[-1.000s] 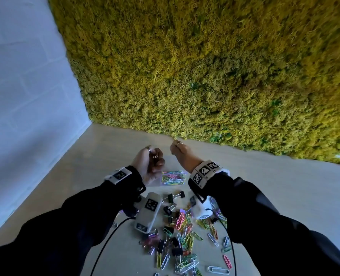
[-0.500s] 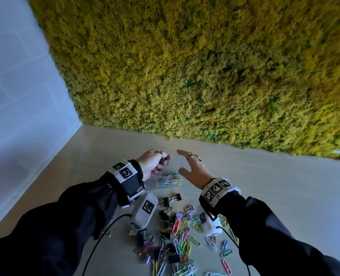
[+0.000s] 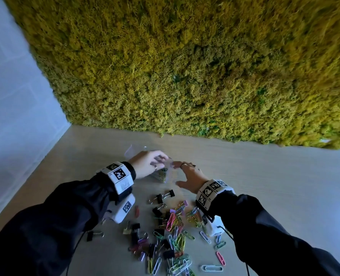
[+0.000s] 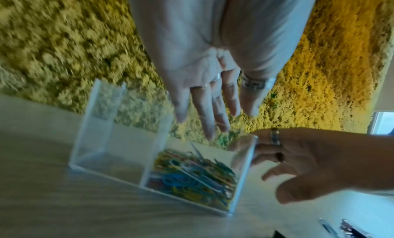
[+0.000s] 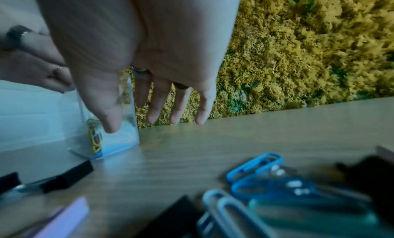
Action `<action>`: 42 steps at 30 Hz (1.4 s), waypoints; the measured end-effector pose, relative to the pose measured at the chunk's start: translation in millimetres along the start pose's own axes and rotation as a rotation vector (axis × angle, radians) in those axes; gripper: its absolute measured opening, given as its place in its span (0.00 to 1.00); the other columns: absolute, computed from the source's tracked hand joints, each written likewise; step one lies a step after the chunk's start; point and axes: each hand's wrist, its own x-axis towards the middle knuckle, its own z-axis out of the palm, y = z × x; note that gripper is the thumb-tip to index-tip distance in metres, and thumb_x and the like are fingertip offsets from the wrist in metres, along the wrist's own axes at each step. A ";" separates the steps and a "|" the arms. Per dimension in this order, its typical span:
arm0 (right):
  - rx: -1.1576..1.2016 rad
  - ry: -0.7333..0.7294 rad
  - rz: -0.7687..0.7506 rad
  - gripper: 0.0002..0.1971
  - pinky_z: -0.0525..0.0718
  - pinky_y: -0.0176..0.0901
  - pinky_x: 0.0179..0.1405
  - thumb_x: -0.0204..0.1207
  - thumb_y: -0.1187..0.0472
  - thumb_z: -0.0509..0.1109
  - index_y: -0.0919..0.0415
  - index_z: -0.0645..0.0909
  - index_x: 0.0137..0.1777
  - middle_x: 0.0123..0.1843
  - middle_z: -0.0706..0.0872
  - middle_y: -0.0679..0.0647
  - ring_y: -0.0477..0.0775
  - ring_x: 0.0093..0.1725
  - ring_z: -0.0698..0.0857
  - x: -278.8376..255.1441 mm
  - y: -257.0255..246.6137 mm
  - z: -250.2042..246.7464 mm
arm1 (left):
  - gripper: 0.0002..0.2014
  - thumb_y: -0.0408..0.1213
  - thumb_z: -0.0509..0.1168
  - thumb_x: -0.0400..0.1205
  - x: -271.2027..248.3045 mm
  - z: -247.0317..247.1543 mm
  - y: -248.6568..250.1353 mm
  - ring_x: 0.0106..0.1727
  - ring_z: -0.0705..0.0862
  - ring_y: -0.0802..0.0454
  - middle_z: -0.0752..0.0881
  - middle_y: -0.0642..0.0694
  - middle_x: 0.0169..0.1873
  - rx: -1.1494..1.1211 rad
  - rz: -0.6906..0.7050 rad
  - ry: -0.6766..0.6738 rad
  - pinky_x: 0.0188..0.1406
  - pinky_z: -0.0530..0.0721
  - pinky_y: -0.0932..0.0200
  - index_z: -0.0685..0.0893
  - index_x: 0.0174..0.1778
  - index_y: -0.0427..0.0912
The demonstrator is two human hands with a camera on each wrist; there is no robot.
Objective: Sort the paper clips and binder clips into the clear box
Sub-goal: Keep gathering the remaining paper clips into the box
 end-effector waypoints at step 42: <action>0.089 -0.069 0.239 0.38 0.69 0.52 0.71 0.64 0.40 0.73 0.49 0.66 0.73 0.72 0.64 0.53 0.59 0.70 0.67 -165.7 24.9 19.7 | 0.31 0.44 0.64 0.79 -89.8 121.8 33.4 0.68 0.73 0.52 0.63 0.51 0.76 0.333 0.023 -0.120 0.62 0.79 0.55 0.59 0.77 0.48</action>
